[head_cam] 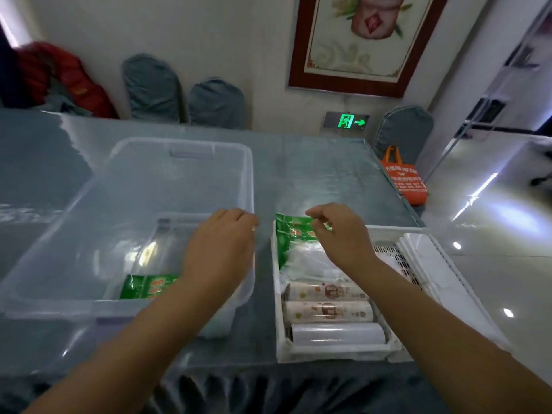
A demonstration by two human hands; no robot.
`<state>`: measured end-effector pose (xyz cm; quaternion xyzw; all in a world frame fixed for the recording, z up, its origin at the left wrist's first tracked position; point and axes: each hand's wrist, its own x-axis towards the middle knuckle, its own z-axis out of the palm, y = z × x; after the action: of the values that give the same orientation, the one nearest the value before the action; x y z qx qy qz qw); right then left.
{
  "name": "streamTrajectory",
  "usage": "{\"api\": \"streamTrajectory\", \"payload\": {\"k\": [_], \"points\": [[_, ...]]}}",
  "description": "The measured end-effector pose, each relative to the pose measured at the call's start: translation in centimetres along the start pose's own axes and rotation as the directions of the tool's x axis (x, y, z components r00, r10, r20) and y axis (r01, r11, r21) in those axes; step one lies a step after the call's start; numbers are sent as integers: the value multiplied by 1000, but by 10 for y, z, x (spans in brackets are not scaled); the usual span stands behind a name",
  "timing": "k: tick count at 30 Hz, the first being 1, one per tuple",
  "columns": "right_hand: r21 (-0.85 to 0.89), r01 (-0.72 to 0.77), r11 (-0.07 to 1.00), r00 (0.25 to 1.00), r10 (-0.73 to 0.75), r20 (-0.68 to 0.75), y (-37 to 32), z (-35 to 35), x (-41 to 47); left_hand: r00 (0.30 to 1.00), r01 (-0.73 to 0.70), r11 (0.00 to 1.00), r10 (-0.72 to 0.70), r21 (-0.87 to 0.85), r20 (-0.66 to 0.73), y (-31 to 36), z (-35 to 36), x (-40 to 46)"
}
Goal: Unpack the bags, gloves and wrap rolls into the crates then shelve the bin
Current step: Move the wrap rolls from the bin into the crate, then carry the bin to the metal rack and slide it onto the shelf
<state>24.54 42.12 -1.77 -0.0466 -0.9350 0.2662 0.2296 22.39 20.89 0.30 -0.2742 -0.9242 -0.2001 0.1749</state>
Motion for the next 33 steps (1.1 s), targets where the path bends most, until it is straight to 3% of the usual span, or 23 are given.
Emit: {"api": "streamTrajectory", "payload": {"k": [4,9,16,20,22,28,33], "points": [[-30,-62,998,997,63,35,-57,38,-8,994,105,992,-103,64,-39,-82,-33,-20],[-186,-170,968,980,187,75,-96,72,-18,978,191,959,-203,211,40,-165,-58,-37],[-215,-297,930,936,329,126,-129,87,-22,916,325,891,-380,317,131,-229,-69,-54],[-144,-416,898,883,436,172,-134,92,-19,824,524,837,-545,161,153,-237,-72,-57],[-81,-484,871,855,491,171,-135,93,-21,808,558,826,-563,80,173,-235,-74,-57],[137,-542,829,840,536,81,-129,73,-45,856,515,857,-513,-12,68,-215,-94,-54],[245,-523,816,823,558,-104,-120,17,-60,920,387,921,-389,-56,-51,-165,-123,-31]]}}
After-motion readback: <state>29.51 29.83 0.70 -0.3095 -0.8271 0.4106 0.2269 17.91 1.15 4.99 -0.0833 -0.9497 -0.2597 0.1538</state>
